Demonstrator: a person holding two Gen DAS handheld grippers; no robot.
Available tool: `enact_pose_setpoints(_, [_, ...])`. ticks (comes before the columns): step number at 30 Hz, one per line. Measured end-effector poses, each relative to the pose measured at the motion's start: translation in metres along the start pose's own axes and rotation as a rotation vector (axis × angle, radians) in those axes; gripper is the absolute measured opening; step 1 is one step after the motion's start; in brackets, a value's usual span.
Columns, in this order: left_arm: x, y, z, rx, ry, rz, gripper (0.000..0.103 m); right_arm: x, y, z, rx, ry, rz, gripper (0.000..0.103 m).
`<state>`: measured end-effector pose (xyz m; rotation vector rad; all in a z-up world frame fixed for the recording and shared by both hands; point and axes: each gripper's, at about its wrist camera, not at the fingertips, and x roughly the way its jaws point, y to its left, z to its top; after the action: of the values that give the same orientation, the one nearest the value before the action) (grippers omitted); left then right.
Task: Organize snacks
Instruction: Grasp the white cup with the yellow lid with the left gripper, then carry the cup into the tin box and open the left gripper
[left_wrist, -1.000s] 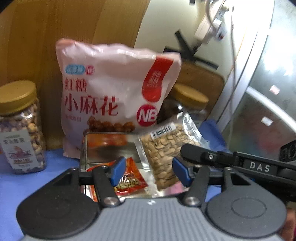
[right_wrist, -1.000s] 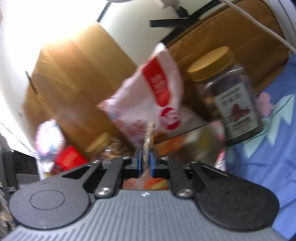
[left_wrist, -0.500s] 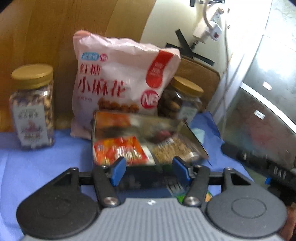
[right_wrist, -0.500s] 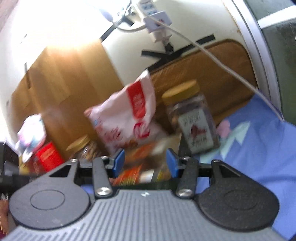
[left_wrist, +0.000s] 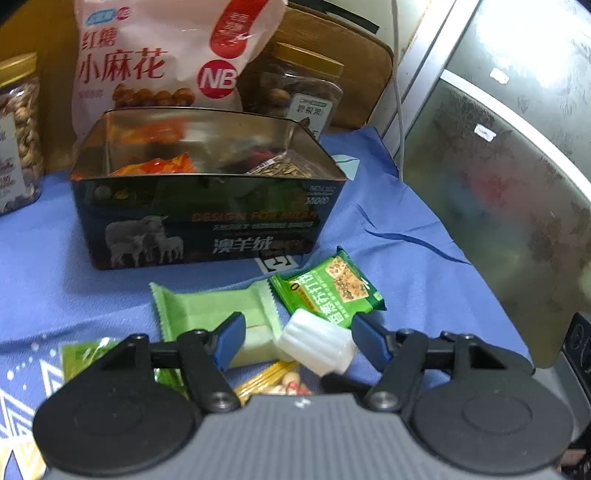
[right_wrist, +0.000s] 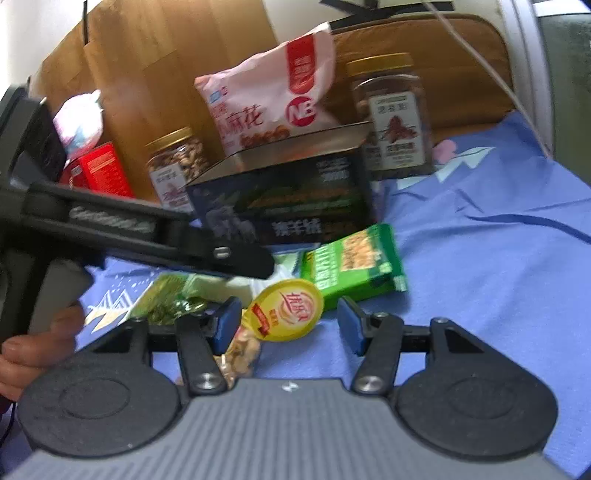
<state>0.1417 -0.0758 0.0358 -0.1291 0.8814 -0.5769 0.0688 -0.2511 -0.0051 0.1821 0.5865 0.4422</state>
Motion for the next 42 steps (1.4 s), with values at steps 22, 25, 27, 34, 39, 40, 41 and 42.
enact_pose_setpoints(22, [-0.042, -0.027, 0.013, 0.12, -0.162, 0.049, 0.053, -0.016, 0.027, 0.03, -0.143, -0.187, 0.026, 0.047])
enact_pose_setpoints(25, [-0.051, -0.018, 0.035, 0.112, -0.22, 0.079, 0.053, -0.004, 0.038, 0.057, -0.191, -0.228, 0.03, 0.047])
enact_pose_setpoints(27, [-0.051, -0.008, 0.052, 0.099, -0.242, 0.101, 0.053, 0.01, 0.043, 0.072, -0.221, -0.246, 0.027, 0.047])
enact_pose_setpoints(34, [-0.011, 0.021, 0.087, 0.042, -0.213, 0.134, 0.055, 0.066, 0.034, 0.098, -0.231, -0.227, -0.054, 0.049])
enact_pose_setpoints(39, [0.002, 0.03, 0.085, 0.016, -0.21, 0.145, 0.057, 0.08, 0.016, 0.095, -0.171, -0.206, -0.098, 0.057])
enact_pose_setpoints(40, [0.0, 0.031, 0.084, 0.016, -0.214, 0.141, 0.057, 0.078, 0.015, 0.093, -0.173, -0.21, -0.099, 0.058])
enact_pose_setpoints(41, [-0.005, 0.03, 0.083, 0.02, -0.221, 0.142, 0.057, 0.075, 0.015, 0.092, -0.176, -0.217, -0.101, 0.059])
enact_pose_setpoints(42, [-0.01, 0.029, 0.082, 0.022, -0.23, 0.145, 0.057, 0.071, 0.015, 0.09, -0.178, -0.224, -0.1, 0.059])
